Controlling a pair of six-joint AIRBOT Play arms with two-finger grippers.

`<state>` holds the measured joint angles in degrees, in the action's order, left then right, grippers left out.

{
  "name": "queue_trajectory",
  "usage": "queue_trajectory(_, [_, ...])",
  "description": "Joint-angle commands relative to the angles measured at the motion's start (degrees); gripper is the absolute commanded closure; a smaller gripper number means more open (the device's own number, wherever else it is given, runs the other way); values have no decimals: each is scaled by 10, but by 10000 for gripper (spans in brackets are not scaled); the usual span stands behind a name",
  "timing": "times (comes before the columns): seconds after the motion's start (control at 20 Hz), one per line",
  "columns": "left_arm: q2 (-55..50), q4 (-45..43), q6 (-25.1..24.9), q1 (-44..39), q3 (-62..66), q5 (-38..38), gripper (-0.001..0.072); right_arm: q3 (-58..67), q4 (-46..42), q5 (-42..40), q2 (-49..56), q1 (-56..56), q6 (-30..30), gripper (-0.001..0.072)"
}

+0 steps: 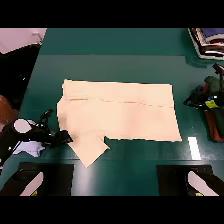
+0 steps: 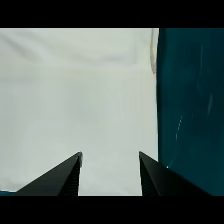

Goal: Fold the shirts.

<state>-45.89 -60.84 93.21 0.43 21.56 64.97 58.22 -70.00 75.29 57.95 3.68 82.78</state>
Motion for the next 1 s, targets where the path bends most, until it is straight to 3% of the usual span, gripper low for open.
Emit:
queue_trajectory(0.0, [1,35,-7,0,-13,-51,207,-1,0,-5,-2,-18,0,303])
queue_trajectory(0.2, [1,61,-6,0,-12,-54,209,-1,-1,-7,-2,-31,0,303])
queue_trajectory(0.25, [1,62,-7,0,-12,-50,286,-1,-3,1,-2,-28,0,303])
queue_trajectory(0.3, [1,62,-9,0,-12,-47,595,-1,-2,12,-2,-20,-2,303])
queue_trajectory(0.35, [1,62,-21,0,-11,-47,681,-3,-3,23,-2,-7,-8,303])
queue_trajectory(0.55, [1,44,-33,0,28,-17,687,-93,-6,57,-3,84,-14,299])
queue_trajectory(0.6, [1,40,-37,0,45,-9,687,-129,-6,57,-3,110,-21,253])
queue_trajectory(0.65, [1,39,-38,0,58,-8,687,-166,-5,56,0,136,-24,150])
queue_trajectory(0.8, [1,41,-39,0,82,-11,686,-240,28,47,29,185,-37,166])
queue_trajectory(0.85, [1,41,-41,0,83,-10,686,-257,52,38,42,188,-50,218])
queue_trajectory(0.95, [1,40,-52,0,83,-4,686,-272,84,21,67,181,-56,230])
